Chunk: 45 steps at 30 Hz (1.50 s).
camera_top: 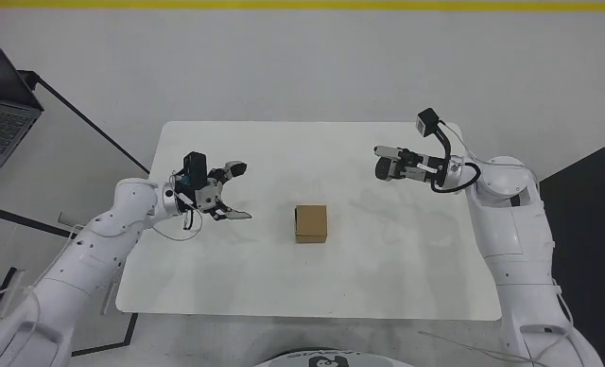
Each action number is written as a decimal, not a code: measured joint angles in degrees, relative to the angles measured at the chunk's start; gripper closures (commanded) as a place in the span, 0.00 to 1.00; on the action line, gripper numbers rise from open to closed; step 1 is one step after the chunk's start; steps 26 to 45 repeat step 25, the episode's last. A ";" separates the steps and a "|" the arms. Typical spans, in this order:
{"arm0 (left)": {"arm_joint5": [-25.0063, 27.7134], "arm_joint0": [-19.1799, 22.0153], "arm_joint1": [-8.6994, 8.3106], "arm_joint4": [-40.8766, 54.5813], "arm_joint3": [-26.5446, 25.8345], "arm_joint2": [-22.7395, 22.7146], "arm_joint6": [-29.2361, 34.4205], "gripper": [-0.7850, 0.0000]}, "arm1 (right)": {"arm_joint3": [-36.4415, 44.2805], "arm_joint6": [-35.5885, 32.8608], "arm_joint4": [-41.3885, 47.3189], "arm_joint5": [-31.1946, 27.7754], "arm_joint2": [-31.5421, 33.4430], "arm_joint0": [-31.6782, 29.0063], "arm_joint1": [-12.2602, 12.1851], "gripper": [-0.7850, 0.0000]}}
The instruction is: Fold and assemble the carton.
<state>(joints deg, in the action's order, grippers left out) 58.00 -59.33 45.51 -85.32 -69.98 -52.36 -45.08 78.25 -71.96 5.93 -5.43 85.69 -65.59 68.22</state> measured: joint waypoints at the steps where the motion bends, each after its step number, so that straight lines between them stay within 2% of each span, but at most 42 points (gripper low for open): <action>1: 0.00 -0.37 -0.48 0.50 -0.46 -0.63 0.45 0.00 | 0.00 0.00 0.00 0.00 0.00 0.00 0.00 0.00; 3: 0.00 -1.27 -1.52 1.48 -1.71 -1.87 1.25 0.00 | 0.00 0.00 0.00 0.00 0.00 0.00 0.00 0.00; 5: 0.00 -1.61 -1.86 1.74 -2.17 -2.22 1.41 0.00 | 0.00 0.00 0.00 0.00 0.00 0.00 0.00 0.00; 45: 0.00 -1.57 -1.83 1.70 -2.12 -2.17 1.36 0.00 | 0.00 0.00 0.00 0.00 0.00 0.00 0.00 0.00</action>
